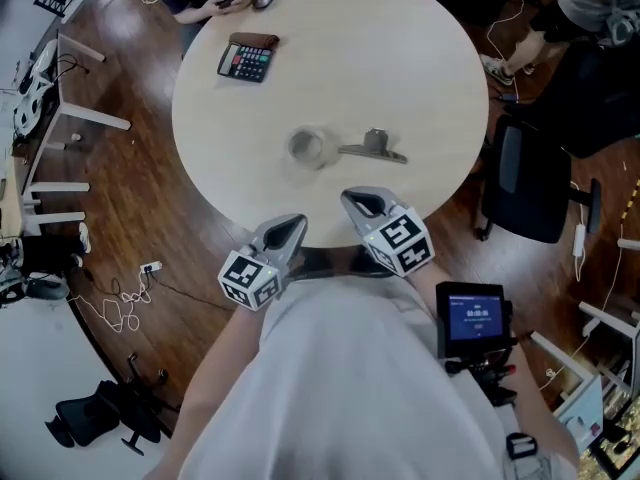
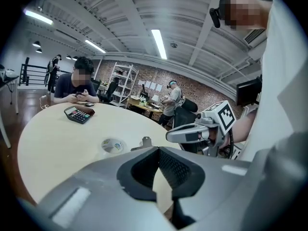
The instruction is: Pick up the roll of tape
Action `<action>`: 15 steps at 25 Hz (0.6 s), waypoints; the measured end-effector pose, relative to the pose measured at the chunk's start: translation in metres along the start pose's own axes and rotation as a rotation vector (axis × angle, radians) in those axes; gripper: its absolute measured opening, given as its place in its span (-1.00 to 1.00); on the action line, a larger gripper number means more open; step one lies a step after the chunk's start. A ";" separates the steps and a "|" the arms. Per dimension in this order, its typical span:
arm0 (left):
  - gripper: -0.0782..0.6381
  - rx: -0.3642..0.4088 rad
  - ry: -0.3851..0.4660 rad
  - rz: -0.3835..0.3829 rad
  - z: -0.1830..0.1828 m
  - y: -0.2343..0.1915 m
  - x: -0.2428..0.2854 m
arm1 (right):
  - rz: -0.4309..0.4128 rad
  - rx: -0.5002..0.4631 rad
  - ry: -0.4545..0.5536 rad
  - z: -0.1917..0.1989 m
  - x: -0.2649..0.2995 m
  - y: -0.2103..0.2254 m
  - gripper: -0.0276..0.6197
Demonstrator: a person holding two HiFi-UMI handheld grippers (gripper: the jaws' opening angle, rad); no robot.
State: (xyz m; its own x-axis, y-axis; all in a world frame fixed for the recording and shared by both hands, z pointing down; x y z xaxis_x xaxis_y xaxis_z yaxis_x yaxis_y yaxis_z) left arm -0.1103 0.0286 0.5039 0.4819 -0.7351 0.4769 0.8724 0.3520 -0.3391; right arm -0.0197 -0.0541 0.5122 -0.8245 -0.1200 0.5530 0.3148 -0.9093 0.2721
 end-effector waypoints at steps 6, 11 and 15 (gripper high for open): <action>-0.76 0.079 -0.008 0.043 -0.006 -0.037 -0.021 | 0.017 -0.010 -0.019 -0.031 0.044 -0.025 -0.89; -0.76 0.150 -0.031 0.088 -0.017 -0.073 -0.030 | 0.064 0.001 -0.015 -0.054 0.067 -0.036 -0.89; -0.76 0.247 -0.069 0.144 -0.016 -0.106 -0.041 | 0.120 0.024 -0.033 -0.063 0.084 -0.053 -0.89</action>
State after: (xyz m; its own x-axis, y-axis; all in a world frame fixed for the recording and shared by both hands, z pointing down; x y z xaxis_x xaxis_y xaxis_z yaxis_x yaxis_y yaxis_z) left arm -0.2233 0.0120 0.5074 0.5994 -0.6292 0.4948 0.7839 0.5865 -0.2038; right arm -0.1357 -0.0408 0.4947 -0.7640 -0.2140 0.6087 0.4219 -0.8794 0.2204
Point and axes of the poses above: the fingertips, and each gripper's own axes: x forward along the fingers, y to its right, z out of its underside, the point moved 3 cm from there along -x, backward along the fingers, and after that the axes turned 6 degrees about -y, right-handed, at the moved point
